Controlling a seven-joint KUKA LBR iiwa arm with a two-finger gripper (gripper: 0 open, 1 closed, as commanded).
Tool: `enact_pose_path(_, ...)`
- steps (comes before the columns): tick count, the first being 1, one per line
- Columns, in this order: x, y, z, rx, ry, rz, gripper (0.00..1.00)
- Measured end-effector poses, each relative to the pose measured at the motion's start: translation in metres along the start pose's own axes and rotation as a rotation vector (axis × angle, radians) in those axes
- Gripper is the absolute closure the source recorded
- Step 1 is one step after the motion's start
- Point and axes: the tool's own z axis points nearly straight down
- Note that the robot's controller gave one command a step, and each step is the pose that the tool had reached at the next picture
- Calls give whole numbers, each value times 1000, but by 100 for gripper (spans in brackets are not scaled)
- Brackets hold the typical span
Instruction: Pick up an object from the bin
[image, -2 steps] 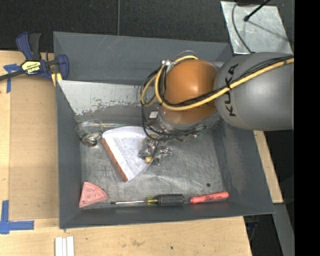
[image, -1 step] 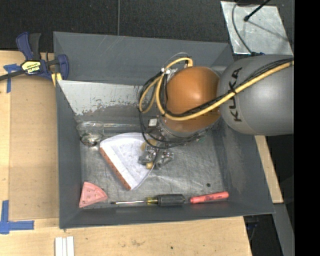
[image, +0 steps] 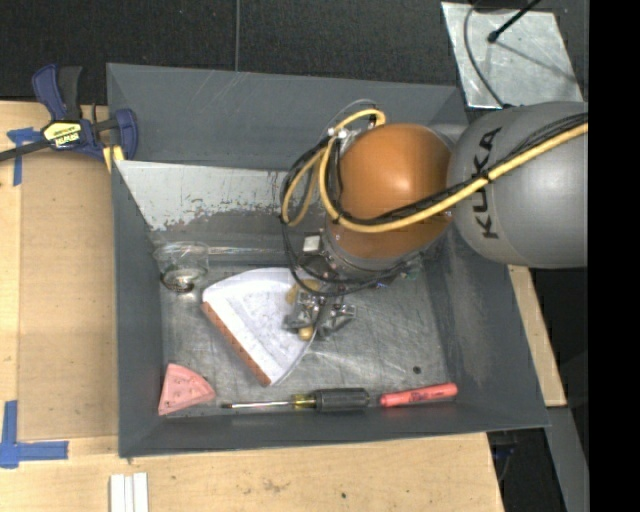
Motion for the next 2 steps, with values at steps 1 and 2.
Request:
enact_pose_path(1,-1,-2,-17,9,-3,13,100)
enact_pose_path(2,10,15,17,20,-8,-52,100)
